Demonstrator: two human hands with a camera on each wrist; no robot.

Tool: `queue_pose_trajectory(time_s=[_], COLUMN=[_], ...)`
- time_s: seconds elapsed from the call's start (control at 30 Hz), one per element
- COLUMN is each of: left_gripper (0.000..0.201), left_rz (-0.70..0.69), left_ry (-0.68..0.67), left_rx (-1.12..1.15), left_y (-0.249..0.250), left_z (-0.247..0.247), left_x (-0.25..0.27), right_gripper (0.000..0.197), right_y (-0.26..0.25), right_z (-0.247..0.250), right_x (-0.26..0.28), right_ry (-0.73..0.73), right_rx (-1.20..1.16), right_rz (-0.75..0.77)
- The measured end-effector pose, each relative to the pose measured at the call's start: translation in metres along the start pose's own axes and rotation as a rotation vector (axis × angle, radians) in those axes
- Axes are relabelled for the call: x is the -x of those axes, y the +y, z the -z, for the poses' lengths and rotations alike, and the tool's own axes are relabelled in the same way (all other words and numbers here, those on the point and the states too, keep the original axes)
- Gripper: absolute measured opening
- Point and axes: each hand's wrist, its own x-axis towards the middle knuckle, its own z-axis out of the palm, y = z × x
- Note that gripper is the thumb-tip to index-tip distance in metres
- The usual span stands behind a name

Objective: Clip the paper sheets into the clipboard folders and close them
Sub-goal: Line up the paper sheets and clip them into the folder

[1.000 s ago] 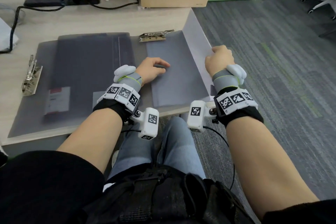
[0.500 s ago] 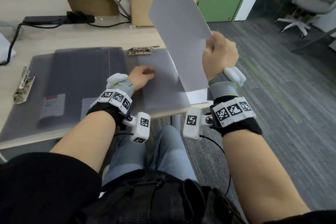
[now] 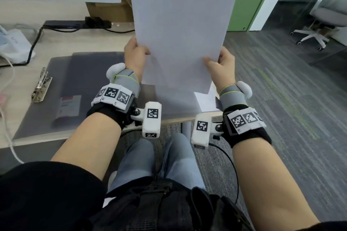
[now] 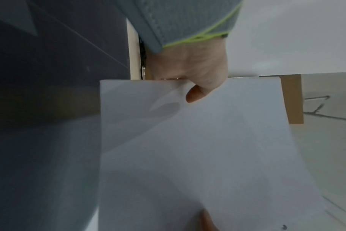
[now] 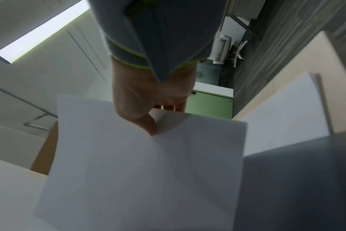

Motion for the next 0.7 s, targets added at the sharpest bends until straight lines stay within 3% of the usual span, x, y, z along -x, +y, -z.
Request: queue_pose_trajectory(time_s=[0.17, 0.27, 0.43, 0.57, 0.63, 0.7], left_gripper=[0.014, 0.010, 0.025, 0.009, 0.015, 0.015], left_rz=[-0.024, -0.067, -0.179, -0.122, -0.096, -0.079], left_ry=[-0.045, -0.018, -0.008, -0.095, -0.109, -0.117], left_rx=[-0.068, -0.043, 0.050, -0.003, 0.010, 0.037], left_y=[0.002, 0.023, 0.036, 0.031, 0.032, 0.033], left_z=[0.010, 0.014, 0.023, 0.018, 0.016, 0.020], left_x=[0.012, 0.015, 0.012, 0.015, 0.013, 0.007], right_gripper=[0.030, 0.027, 0.030, 0.019, 0.007, 0.010], right_y=[0.019, 0.006, -0.010, -0.003, -0.009, -0.015], right_z=[-0.015, -0.021, -0.026, -0.032, -0.035, -0.039], right_x=[0.000, -0.006, -0.009, -0.005, -0.008, -0.015], right_ry=[-0.038, -0.029, -0.039, -0.077, -0.039, 0.018], right_rx=[-0.145, -0.227, -0.300, -0.164, -0.185, -0.258], right_rz=[-0.193, -0.160, -0.151, -0.212, -0.185, -0.148])
